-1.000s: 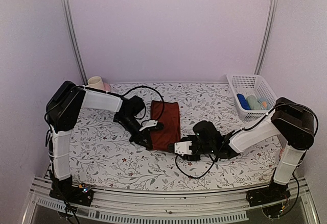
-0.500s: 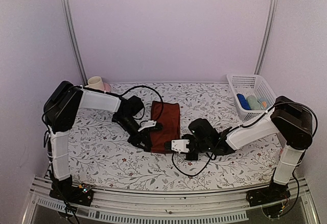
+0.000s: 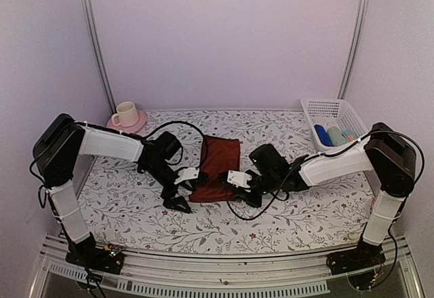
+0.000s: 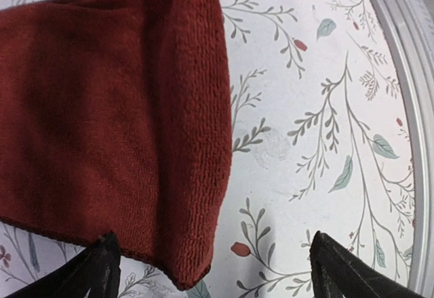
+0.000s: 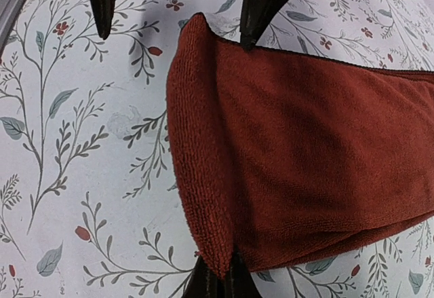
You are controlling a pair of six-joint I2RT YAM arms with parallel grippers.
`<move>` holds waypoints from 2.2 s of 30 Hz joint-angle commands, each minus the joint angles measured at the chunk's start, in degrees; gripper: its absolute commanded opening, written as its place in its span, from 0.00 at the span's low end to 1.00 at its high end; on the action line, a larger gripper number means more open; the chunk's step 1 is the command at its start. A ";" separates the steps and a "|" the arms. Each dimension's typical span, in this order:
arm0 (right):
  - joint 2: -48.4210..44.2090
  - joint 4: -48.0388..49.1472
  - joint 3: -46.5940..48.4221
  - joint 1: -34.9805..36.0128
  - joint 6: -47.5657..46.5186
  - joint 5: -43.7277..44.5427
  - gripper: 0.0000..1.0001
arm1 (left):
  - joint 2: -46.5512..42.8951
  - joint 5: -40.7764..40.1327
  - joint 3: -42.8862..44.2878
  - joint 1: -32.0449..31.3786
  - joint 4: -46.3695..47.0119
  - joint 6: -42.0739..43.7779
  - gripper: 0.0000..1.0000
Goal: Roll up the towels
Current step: Roll the towel at the center of the board.
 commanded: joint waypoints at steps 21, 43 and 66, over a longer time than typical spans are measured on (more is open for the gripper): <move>3.85 -9.22 6.88 -8.58 12.51 -13.02 0.02 | -4.41 -15.70 -7.52 -6.64 22.35 -7.13 0.81; 7.01 -10.61 9.38 -10.38 14.83 -13.65 0.03 | 3.73 0.99 4.35 0.53 4.29 -7.72 0.35; 12.61 -15.62 13.31 -12.70 18.93 -13.82 0.04 | 11.57 3.52 10.68 5.06 -0.41 -13.06 0.46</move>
